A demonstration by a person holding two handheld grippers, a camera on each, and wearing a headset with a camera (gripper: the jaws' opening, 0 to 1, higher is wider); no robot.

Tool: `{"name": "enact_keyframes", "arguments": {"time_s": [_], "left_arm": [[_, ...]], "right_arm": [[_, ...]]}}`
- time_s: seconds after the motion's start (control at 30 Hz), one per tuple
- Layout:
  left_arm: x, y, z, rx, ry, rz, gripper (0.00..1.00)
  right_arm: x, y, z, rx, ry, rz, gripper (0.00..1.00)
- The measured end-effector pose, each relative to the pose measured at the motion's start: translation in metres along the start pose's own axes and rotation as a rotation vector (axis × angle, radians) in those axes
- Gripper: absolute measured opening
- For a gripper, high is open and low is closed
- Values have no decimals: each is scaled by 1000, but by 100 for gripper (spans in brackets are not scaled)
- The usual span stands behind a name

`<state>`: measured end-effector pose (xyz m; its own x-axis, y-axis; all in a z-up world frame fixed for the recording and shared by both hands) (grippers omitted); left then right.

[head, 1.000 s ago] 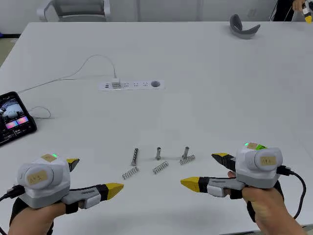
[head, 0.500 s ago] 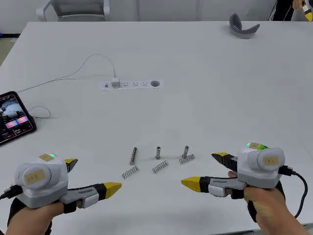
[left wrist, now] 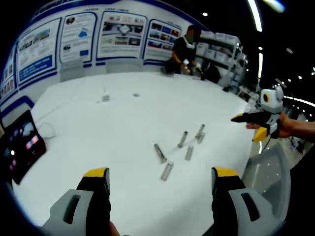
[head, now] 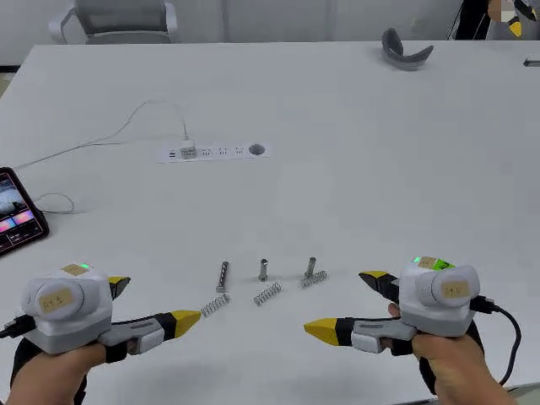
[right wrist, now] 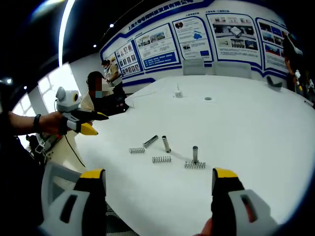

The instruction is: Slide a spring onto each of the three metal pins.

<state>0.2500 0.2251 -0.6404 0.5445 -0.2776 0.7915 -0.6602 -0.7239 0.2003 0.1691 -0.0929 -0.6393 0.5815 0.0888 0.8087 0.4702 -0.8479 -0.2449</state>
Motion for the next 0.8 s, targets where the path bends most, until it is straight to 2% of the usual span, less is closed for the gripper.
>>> {"name": "enact_keyframes", "arguments": {"time_s": [0.2, 0.3, 0.6, 0.8], "left_arm": [[3, -3, 17, -11, -21, 10, 83], [5, -10, 27, -19, -34, 15, 82], [6, -12, 53, -34, -62, 31, 79], [6, -11, 65, -35, -84, 49, 74]], "right_arm": [[-3, 1, -2, -8, -1, 6, 90], [-6, 2, -3, -11, -6, 8, 90], [-13, -3, -2, -2, -29, 13, 91], [-15, -3, -2, -2, -29, 22, 90]]}}
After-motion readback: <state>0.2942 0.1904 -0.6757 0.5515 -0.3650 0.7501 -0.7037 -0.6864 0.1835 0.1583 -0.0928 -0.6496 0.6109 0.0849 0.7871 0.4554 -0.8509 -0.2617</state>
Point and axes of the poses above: the centre of the closed fingertips' face, and the gripper's own axes: z roughly forward along the fingers, y roughly to its right, x roughly out of its top, the point moved 8 cm from there along -z, roughly backward along the fingers
